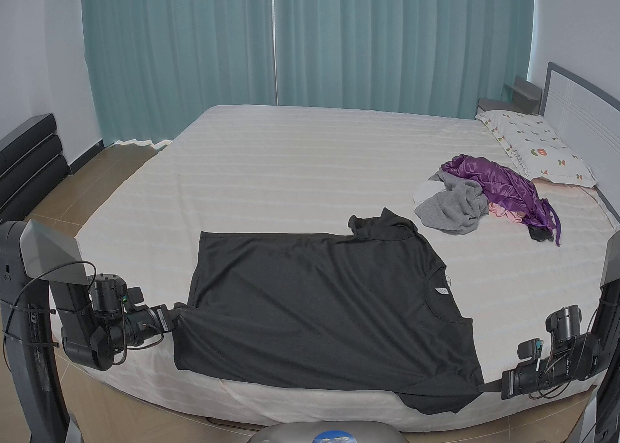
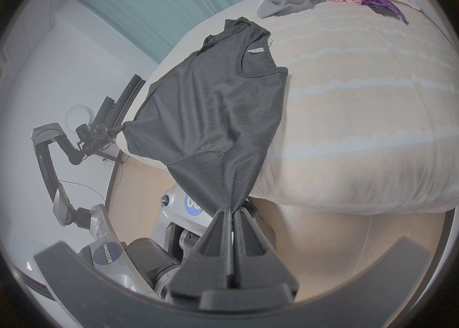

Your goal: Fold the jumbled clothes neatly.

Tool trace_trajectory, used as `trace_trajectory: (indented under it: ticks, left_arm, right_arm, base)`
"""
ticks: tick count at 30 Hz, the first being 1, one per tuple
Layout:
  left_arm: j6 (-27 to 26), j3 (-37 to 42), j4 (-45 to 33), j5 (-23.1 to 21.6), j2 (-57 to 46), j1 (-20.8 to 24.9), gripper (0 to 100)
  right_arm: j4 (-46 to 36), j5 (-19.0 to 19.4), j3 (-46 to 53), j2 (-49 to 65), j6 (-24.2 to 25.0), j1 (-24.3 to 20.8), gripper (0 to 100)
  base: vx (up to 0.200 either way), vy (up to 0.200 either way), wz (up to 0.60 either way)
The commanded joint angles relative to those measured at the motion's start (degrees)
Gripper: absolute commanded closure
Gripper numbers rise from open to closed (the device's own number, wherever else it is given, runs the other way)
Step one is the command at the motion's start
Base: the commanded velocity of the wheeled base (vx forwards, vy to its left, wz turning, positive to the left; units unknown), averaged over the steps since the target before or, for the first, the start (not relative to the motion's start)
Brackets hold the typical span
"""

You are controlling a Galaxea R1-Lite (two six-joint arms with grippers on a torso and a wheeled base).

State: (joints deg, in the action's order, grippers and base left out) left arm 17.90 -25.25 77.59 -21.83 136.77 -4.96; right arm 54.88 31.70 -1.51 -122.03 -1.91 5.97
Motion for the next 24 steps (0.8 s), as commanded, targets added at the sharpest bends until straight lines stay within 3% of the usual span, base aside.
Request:
trace_trajectory:
  ticks: [1,9,24]
  left_arm:
    - [0.6,-1.7,0.1,0.0,-0.2,0.0,100]
    - [3.6,-4.5,0.1,0.0,-0.5,0.1,100]
    - [3.8,-6.7,0.1,0.3,3.1,0.0,100]
  right_arm:
    - [0.0,0.0,0.0,-0.3,0.0,0.0,100]
    - [0.0,0.0,-0.1,-0.3,0.0,0.0,100]
    - [0.3,0.0,-0.2,-1.3,0.0,0.0,100]
  base:
    - [0.000,0.000,0.00]
    - [0.000,0.000,0.00]
    - [0.000,0.000,0.00]
